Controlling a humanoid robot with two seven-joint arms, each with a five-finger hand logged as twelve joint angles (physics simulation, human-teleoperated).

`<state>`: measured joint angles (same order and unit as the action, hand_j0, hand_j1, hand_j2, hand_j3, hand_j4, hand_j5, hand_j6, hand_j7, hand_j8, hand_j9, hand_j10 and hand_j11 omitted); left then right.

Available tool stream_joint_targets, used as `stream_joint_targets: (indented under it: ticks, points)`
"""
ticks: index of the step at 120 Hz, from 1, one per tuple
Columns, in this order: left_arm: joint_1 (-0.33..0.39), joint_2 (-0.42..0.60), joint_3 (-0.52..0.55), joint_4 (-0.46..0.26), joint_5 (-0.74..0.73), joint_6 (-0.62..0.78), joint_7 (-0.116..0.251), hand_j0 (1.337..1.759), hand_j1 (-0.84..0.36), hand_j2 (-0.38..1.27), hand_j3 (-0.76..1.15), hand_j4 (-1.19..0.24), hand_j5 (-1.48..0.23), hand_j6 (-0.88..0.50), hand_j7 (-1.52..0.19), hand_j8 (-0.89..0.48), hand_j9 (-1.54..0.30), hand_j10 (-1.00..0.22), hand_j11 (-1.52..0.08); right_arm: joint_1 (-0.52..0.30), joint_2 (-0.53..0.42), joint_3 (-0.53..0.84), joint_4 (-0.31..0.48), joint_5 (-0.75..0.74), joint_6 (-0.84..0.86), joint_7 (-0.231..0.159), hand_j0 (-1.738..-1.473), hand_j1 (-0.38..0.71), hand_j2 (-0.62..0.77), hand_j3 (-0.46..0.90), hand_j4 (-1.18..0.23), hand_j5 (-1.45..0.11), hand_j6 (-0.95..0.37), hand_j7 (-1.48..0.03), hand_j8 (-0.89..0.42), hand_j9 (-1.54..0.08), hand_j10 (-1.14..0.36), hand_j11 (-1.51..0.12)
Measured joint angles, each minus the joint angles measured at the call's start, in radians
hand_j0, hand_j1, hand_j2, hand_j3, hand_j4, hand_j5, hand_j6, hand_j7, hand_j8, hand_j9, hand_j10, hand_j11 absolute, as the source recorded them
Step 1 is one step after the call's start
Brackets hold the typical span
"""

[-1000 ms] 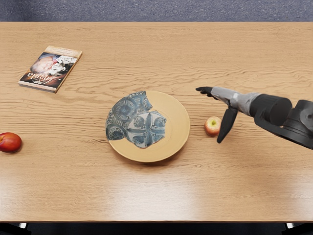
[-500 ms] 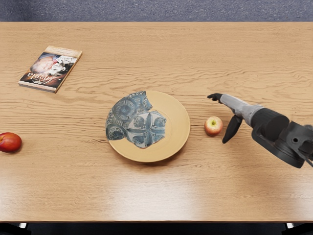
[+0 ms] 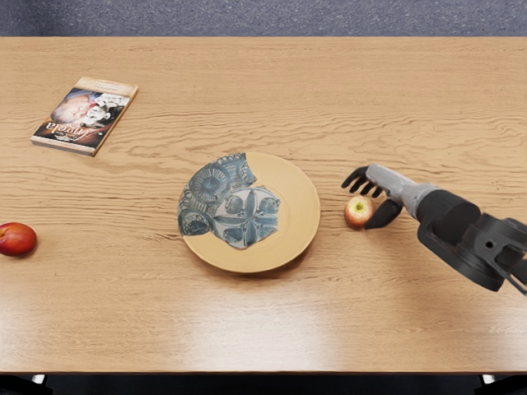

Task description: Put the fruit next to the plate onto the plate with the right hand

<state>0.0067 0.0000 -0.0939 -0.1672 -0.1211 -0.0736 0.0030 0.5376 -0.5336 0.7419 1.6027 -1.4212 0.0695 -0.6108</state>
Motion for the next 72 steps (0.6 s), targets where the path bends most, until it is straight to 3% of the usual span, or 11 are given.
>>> stream_joint_targets:
  ticks: [14,30,55,72]
  points:
    - [0.0,0.0,0.0,0.0,0.0,0.0,0.0,1.658,0.34,0.0,0.0,-0.01,-0.01,-0.01,-0.01,-0.01,-0.01,-0.01,-0.01,-0.011,0.001,0.0,0.001,-0.001,-0.012,0.0,-1.658,0.24,-0.06,0.0,-0.45,-0.59,-0.45,-0.59,-0.42,-0.59,-0.45,-0.6]
    - [0.0,0.0,0.0,0.0,0.0,0.0,0.0,1.658,0.34,0.0,0.0,-0.01,-0.01,-0.01,-0.01,-0.01,-0.01,-0.01,-0.01,-0.017,0.002,-0.001,0.005,-0.004,-0.015,-0.001,-1.651,0.28,-0.02,0.0,-0.51,-0.68,-0.4,-0.67,-0.36,-0.68,-0.51,-0.68]
    - [0.001,0.0,0.0,0.0,0.0,0.0,0.0,1.658,0.34,0.0,0.0,-0.01,-0.01,-0.01,-0.01,-0.01,-0.01,-0.01,-0.01,-0.018,0.002,0.0,0.01,-0.003,-0.014,-0.002,-1.643,0.29,0.01,0.0,-0.56,-0.77,-0.35,-0.74,-0.31,-0.77,-0.54,-0.77]
    - [0.0,0.0,0.0,0.0,0.0,0.0,0.0,1.658,0.34,0.0,0.0,-0.01,-0.01,-0.01,-0.01,-0.01,-0.01,-0.01,-0.01,-0.015,0.0,0.01,0.012,0.005,-0.015,-0.001,-1.65,0.27,0.15,0.0,-0.57,-0.79,-0.42,-0.76,-0.36,-0.8,-0.59,-0.79]
